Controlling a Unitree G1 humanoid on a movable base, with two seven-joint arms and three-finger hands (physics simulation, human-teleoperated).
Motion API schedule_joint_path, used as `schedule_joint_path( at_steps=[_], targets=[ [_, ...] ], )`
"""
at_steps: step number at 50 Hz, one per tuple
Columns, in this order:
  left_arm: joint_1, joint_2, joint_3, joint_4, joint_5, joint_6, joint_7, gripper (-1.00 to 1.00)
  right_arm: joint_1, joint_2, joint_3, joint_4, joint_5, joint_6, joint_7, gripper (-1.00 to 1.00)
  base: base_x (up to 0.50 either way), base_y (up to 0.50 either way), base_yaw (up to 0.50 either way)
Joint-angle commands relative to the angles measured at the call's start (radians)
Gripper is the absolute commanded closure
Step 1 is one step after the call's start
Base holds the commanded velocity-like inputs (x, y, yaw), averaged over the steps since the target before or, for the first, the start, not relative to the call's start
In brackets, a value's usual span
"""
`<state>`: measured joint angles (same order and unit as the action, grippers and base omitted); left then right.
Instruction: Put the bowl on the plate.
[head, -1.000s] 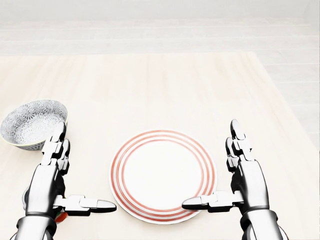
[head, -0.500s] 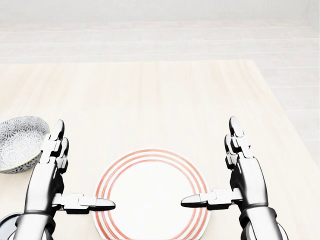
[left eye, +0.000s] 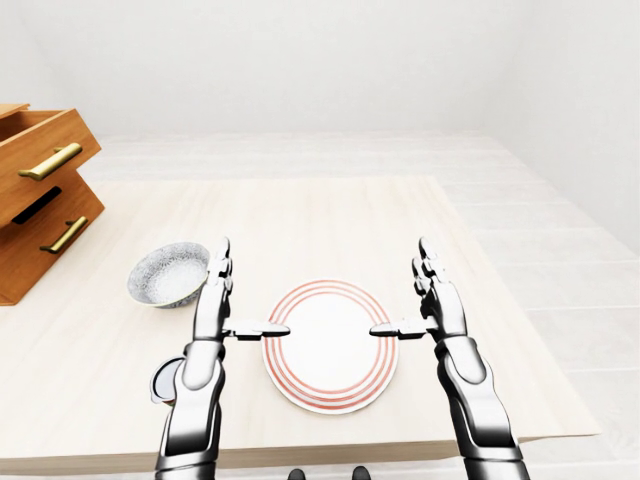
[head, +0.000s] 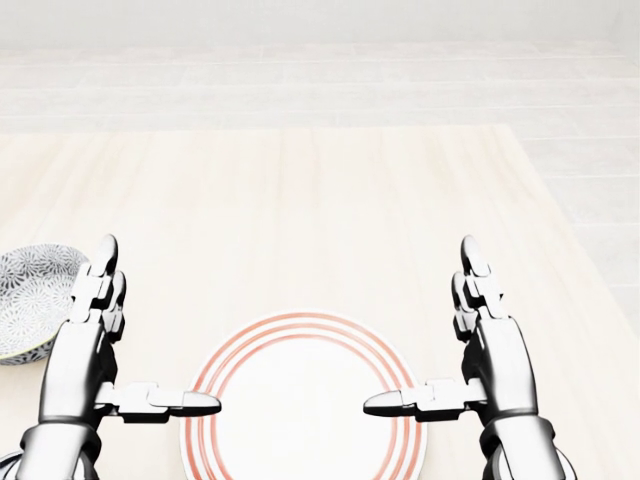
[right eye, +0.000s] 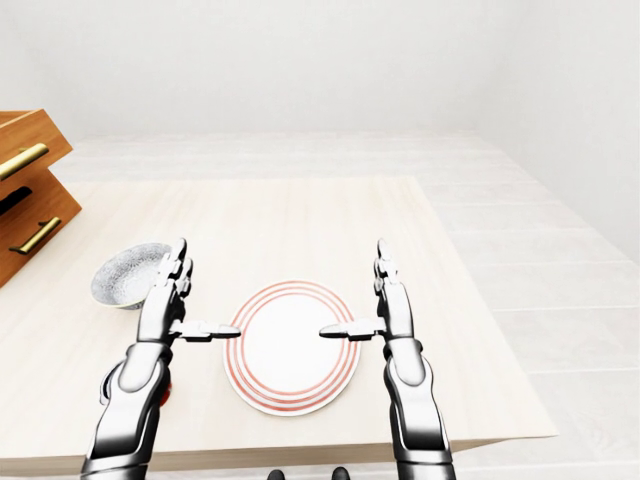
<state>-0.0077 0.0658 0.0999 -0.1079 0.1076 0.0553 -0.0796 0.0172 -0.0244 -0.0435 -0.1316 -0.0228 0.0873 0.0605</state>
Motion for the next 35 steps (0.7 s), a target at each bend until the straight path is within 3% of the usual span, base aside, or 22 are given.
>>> schedule_joint_path(
  at_steps=[1, 9, 12, 16, 18, 28, 35],
  targets=[
    [-0.018, 0.027, 0.013, 0.022, 0.043, -0.019, 0.002, -1.00, 0.008, 0.002, -0.002, 0.005, 0.003, 0.000, -0.003, -1.00, 0.00, 0.00, 0.00],
    [-0.077, 0.090, 0.053, 0.078, 0.135, -0.045, 0.003, -1.00, 0.021, 0.002, -0.002, -0.002, 0.007, 0.000, -0.003, -1.00, 0.00, 0.00, 0.00],
    [-0.111, 0.109, 0.081, 0.100, 0.139, -0.033, -0.006, -1.00, 0.029, 0.002, -0.002, -0.009, 0.007, -0.001, -0.003, -1.00, 0.00, 0.00, 0.00],
    [-0.144, 0.138, 0.092, 0.135, 0.180, -0.039, 0.000, -1.00, 0.032, 0.003, -0.001, -0.011, 0.006, -0.001, -0.003, -1.00, 0.00, 0.00, 0.00],
    [-0.174, 0.165, 0.097, 0.180, 0.222, -0.068, 0.019, -1.00, 0.034, 0.003, -0.002, -0.013, 0.006, 0.000, -0.004, -1.00, 0.00, 0.00, 0.00],
    [-0.277, 0.227, 0.121, 0.308, 0.254, -0.081, 0.016, -1.00, 0.039, 0.004, -0.001, -0.025, 0.006, 0.000, -0.002, -1.00, 0.00, 0.00, 0.00],
    [-0.335, 0.263, 0.116, 0.419, 0.288, -0.122, 0.034, -1.00, 0.046, 0.003, -0.001, -0.047, 0.006, 0.000, 0.001, -1.00, 0.00, 0.00, 0.00]
  ],
)
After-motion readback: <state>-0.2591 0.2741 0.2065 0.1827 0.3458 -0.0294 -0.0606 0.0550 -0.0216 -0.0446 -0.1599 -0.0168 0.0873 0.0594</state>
